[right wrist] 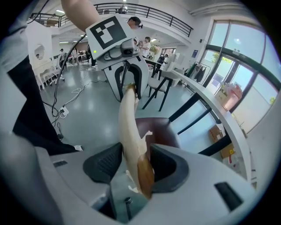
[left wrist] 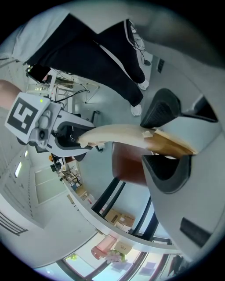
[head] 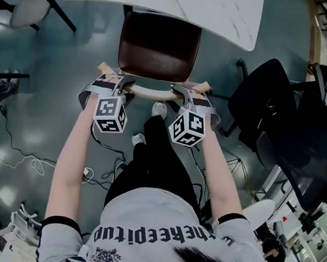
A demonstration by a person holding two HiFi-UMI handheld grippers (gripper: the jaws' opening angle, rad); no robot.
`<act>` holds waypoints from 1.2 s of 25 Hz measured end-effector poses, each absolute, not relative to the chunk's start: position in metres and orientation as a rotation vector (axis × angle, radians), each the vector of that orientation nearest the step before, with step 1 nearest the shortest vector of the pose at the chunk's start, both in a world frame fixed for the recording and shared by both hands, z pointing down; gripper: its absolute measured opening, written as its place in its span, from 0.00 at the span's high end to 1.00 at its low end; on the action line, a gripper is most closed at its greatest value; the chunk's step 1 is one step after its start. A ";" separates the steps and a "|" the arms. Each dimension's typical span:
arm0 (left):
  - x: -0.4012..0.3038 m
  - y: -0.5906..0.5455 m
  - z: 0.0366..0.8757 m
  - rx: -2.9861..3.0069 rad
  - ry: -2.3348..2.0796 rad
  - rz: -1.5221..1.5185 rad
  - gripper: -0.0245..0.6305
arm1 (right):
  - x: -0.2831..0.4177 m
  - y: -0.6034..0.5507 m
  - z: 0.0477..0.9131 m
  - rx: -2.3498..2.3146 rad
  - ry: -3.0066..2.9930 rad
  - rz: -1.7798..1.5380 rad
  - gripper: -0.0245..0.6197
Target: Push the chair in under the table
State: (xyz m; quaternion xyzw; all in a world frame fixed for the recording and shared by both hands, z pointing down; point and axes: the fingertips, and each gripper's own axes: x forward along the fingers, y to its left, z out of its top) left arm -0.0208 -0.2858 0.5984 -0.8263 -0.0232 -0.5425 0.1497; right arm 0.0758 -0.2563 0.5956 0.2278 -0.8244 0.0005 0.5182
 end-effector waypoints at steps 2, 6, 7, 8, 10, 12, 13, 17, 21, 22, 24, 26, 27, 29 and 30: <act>-0.021 -0.287 0.599 -2.376 -0.075 -1.559 0.66 | 0.075 -0.257 0.596 0.541 -1.981 0.001 0.64; -0.020 -0.286 0.600 -2.379 -0.076 -1.561 0.65 | 0.076 -0.257 0.597 0.540 -1.981 0.003 0.64; -0.020 -0.286 0.600 -2.378 -0.071 -1.560 0.65 | 0.076 -0.257 0.597 0.543 -1.981 0.003 0.64; -0.021 -0.287 0.600 -2.376 -0.067 -1.561 0.65 | 0.076 -0.257 0.597 0.545 -1.981 0.003 0.64; -0.020 -0.286 0.600 -2.376 -0.060 -1.564 0.65 | 0.076 -0.257 0.597 0.549 -1.981 0.005 0.64; -0.020 -0.286 0.600 -2.373 -0.055 -1.567 0.65 | 0.076 -0.256 0.597 0.554 -1.981 0.008 0.64; -0.020 -0.285 0.599 -2.369 -0.052 -1.568 0.65 | 0.076 -0.256 0.596 0.557 -1.981 0.010 0.64; -0.020 -0.285 0.598 -2.334 -0.029 -1.571 0.65 | 0.076 -0.257 0.595 0.570 -1.983 0.022 0.63; -0.022 -0.283 0.597 -2.292 0.010 -1.567 0.65 | 0.073 -0.255 0.594 0.572 -2.001 0.058 0.62; -0.023 -0.282 0.596 -2.283 0.020 -1.567 0.66 | 0.072 -0.254 0.594 0.572 -2.007 0.070 0.62; -0.025 -0.280 0.593 -2.274 0.041 -1.555 0.66 | 0.071 -0.252 0.591 0.585 -2.016 0.087 0.62; -0.027 -0.278 0.587 -2.273 0.060 -1.537 0.68 | 0.069 -0.252 0.585 0.617 -2.028 0.092 0.63; -0.027 -0.277 0.584 -2.277 0.071 -1.526 0.69 | 0.068 -0.253 0.581 0.637 -2.038 0.093 0.64; -0.027 -0.277 0.574 -2.298 0.115 -1.492 0.74 | 0.064 -0.254 0.572 0.674 -2.055 0.087 0.69; -0.026 -0.278 0.568 -2.315 0.153 -1.465 0.77 | 0.063 -0.254 0.568 0.692 -2.060 0.082 0.72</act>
